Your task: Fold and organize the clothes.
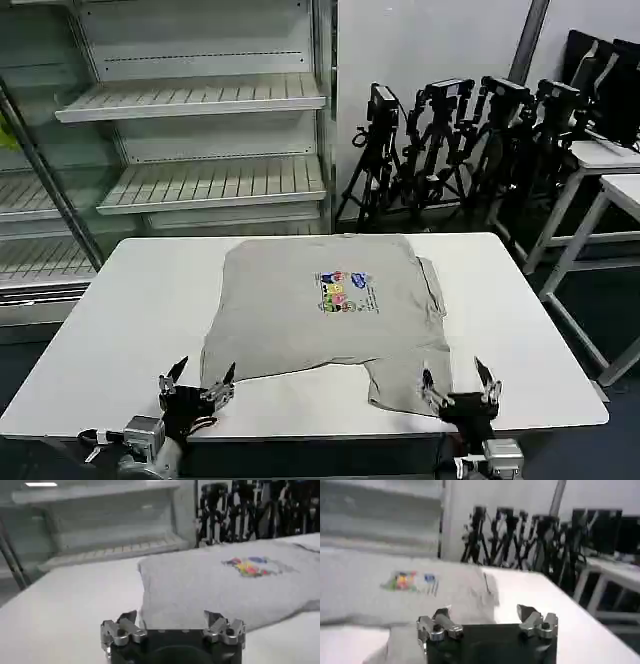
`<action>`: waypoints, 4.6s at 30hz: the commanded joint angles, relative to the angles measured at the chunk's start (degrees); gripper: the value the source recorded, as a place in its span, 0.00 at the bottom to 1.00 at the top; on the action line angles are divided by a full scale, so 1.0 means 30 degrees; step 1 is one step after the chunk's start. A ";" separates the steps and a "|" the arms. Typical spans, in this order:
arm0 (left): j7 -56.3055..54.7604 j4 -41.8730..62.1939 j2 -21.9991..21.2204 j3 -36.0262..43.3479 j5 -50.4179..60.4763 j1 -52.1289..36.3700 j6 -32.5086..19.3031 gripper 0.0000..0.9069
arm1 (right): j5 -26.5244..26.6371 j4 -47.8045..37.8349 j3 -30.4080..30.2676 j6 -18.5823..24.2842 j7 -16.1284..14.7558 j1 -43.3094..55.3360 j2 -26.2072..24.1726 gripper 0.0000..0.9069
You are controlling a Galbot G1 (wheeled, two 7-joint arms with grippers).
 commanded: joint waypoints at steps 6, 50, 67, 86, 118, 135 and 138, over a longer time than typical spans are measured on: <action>-0.0240 0.1516 0.0796 0.0556 -0.1017 -0.0359 0.0678 0.02 | 0.0251 -0.0344 0.0072 -0.0216 0.0158 -0.1214 0.0037 0.40; -0.0317 -0.2691 0.1017 -0.1409 -0.1414 0.0330 0.0613 0.02 | 0.1287 0.2526 0.0962 0.3165 -0.0246 -0.0463 -0.0266 0.00; 0.1170 0.2779 0.4670 0.0782 -0.2139 -0.5606 0.0601 0.02 | 0.5741 -0.3290 0.0332 0.0827 0.0143 0.9450 -0.3267 0.00; 0.1399 0.7155 0.5342 0.4379 -0.0735 -1.0612 0.0601 0.02 | 0.7032 -0.9559 -0.3162 -0.0597 -0.0729 1.6488 -0.4778 0.00; 0.0319 0.4938 0.2173 0.3105 0.0877 -0.6259 0.0295 1.00 | 0.2819 -0.9956 -0.2435 0.0827 -0.1589 1.4029 -0.3264 1.00; -0.0109 0.6782 0.1532 0.3226 -0.1268 -0.7605 0.0615 0.08 | 0.5256 -0.9648 -0.1629 -0.1757 -0.1295 1.1882 -0.2763 0.51; -0.0103 0.7088 0.1529 0.3169 -0.1688 -0.7792 0.0607 0.03 | 0.5673 -0.9687 -0.1832 -0.1762 -0.1429 1.1988 -0.2701 0.00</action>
